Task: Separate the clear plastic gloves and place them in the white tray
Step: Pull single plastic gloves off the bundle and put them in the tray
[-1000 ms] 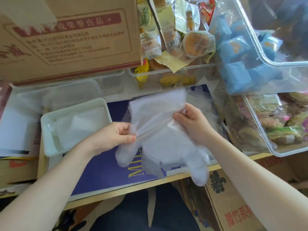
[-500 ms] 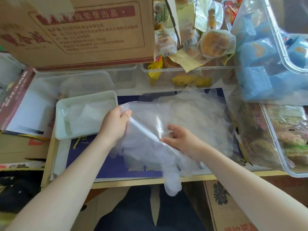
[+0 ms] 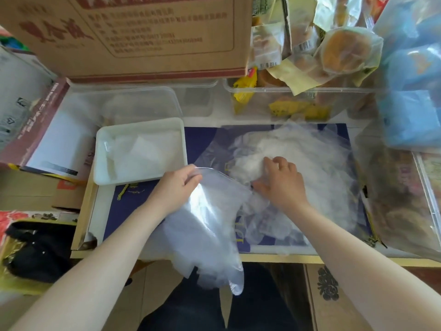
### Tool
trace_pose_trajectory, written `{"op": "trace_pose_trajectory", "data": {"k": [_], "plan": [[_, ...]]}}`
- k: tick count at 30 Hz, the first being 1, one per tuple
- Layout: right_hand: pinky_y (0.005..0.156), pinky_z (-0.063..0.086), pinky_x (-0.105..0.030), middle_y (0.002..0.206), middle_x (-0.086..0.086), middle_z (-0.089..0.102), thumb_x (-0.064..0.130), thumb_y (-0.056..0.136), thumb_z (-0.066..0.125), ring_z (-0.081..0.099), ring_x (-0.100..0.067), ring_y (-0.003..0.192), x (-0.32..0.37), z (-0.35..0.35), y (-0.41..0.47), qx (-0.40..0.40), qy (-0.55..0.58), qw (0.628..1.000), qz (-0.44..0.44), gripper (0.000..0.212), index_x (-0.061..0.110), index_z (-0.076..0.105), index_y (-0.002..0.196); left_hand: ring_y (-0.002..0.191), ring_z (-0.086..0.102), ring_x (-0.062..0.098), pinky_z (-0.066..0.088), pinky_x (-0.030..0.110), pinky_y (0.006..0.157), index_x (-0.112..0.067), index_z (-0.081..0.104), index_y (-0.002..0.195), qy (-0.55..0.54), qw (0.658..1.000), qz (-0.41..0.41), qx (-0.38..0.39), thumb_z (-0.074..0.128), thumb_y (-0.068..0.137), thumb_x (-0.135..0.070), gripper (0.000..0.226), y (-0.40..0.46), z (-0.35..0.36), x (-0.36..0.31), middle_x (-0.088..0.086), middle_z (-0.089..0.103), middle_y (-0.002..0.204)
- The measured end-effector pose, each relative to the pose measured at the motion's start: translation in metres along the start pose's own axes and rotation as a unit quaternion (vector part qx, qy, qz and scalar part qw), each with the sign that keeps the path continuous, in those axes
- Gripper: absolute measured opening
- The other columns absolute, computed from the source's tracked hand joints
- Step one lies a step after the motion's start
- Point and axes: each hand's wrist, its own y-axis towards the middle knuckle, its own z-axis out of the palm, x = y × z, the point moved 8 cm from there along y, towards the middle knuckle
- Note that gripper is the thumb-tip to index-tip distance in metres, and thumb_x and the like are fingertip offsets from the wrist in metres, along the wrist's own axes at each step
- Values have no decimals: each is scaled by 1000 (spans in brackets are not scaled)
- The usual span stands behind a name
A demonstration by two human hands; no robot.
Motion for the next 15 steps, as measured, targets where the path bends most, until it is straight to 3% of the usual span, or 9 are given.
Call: {"op": "trace_pose_trajectory", "data": {"k": [3, 6, 10, 13, 15], "plan": [[75, 31, -35, 116, -11, 49, 41, 87, 58, 45, -34, 101, 3, 0, 1, -61, -2, 998, -15, 41, 19, 53, 121, 56, 35, 12, 31, 28, 57, -8, 57, 82, 5, 1000, 23, 7, 53, 92, -22, 18, -2, 3, 3, -1, 44, 58], [74, 23, -32, 100, -12, 58, 16, 84, 63, 49, -36, 95, -1, -3, 2, -139, 77, 987, -32, 22, 15, 68, 106, 53, 31, 9, 28, 23, 53, -6, 55, 81, -4, 999, 34, 3, 52, 92, -21, 20, -5, 5, 5, -1, 40, 57], [70, 37, -31, 90, -9, 61, 2, 83, 62, 54, -32, 84, -7, -16, -1, -192, 194, 961, -46, 14, 9, 72, 90, 56, 34, 8, 28, 22, 54, -6, 60, 84, -69, 997, 28, 20, 53, 93, -22, 19, -5, 15, 9, 2, 42, 62], [70, 40, -10, 93, 1, 55, -1, 86, 60, 55, -8, 78, -5, -29, -6, -155, 359, 919, -55, 15, 11, 67, 87, 76, 50, 5, 38, 13, 71, -23, 64, 82, -127, 991, 33, 36, 55, 93, -17, 15, 1, 19, 3, -2, 57, 85], [74, 44, -11, 101, 7, 59, -3, 87, 58, 57, 0, 78, -3, -31, -14, -105, 471, 875, -43, 17, 13, 63, 85, 104, 52, -3, 34, 4, 87, -31, 66, 89, -174, 983, 34, 50, 58, 91, -16, 17, 6, 21, -6, -13, 56, 110]]}}
